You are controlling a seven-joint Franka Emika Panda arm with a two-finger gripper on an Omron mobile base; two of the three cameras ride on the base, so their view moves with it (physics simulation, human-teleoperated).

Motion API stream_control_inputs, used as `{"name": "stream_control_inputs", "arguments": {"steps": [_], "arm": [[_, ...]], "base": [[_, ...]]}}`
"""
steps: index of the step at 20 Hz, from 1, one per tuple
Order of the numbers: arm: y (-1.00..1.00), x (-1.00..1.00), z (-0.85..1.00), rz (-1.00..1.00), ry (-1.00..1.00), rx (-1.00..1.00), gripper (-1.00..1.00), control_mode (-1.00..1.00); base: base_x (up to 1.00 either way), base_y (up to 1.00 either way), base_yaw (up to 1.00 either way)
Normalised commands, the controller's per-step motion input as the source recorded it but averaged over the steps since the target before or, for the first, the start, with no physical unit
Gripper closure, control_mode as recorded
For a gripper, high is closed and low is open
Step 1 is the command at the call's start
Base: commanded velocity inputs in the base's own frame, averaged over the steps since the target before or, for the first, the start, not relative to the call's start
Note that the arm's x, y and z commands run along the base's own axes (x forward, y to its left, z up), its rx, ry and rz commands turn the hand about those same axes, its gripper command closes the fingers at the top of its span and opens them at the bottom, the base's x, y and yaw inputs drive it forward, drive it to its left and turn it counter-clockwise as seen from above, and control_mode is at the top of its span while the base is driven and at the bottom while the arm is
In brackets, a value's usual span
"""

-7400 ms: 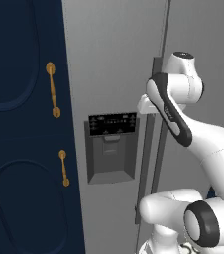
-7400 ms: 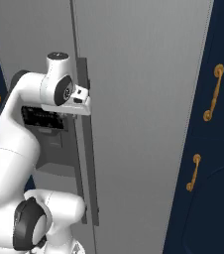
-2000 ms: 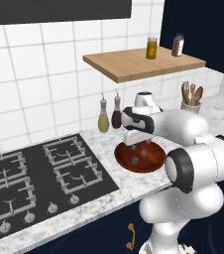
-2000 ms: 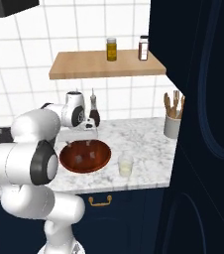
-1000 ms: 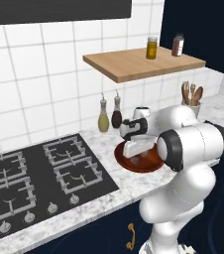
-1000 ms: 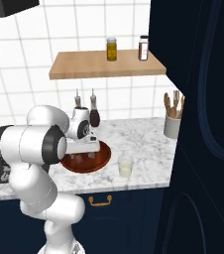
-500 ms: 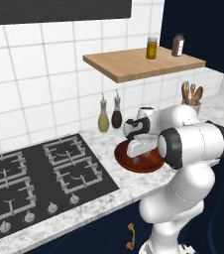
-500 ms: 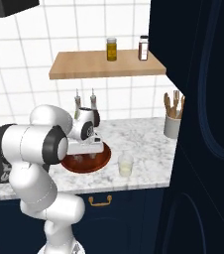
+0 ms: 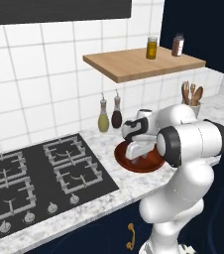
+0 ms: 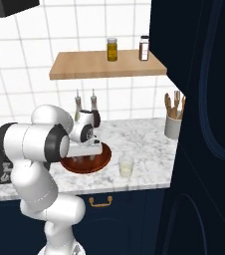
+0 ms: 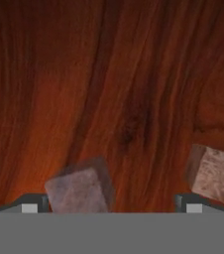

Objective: Grab a lemon wedge from the fridge and one ice cube from the ice bowl, and put them in the glass of lemonade.

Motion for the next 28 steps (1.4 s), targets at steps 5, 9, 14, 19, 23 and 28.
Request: {"name": "stream_control_inputs", "arguments": {"steps": [5, 9, 14, 19, 23, 28], "arm": [[0.08, 0.04, 0.01, 0.02, 0.0, 0.0, -1.0, -1.0], [0.01, 0.21, 0.0, 0.0, 0.0, 0.04, -1.0, -1.0], [0.01, 0.05, -0.01, 0.0, -0.06, 0.1, -1.0, -1.0], [-0.03, -0.1, -0.01, 0.0, 0.0, 0.01, -1.0, -1.0], [-0.08, -0.01, 0.05, 0.0, 0.0, 0.0, -1.0, -1.0], [-0.1, 0.0, 0.18, 0.0, 0.0, 0.0, -1.0, -1.0]], "base": [[0.0, 0.0, 0.0], [0.0, 0.0, 0.0], [0.0, 0.0, 0.0], [0.0, 0.0, 0.0], [0.0, 0.0, 0.0], [0.0, 0.0, 0.0]]}}
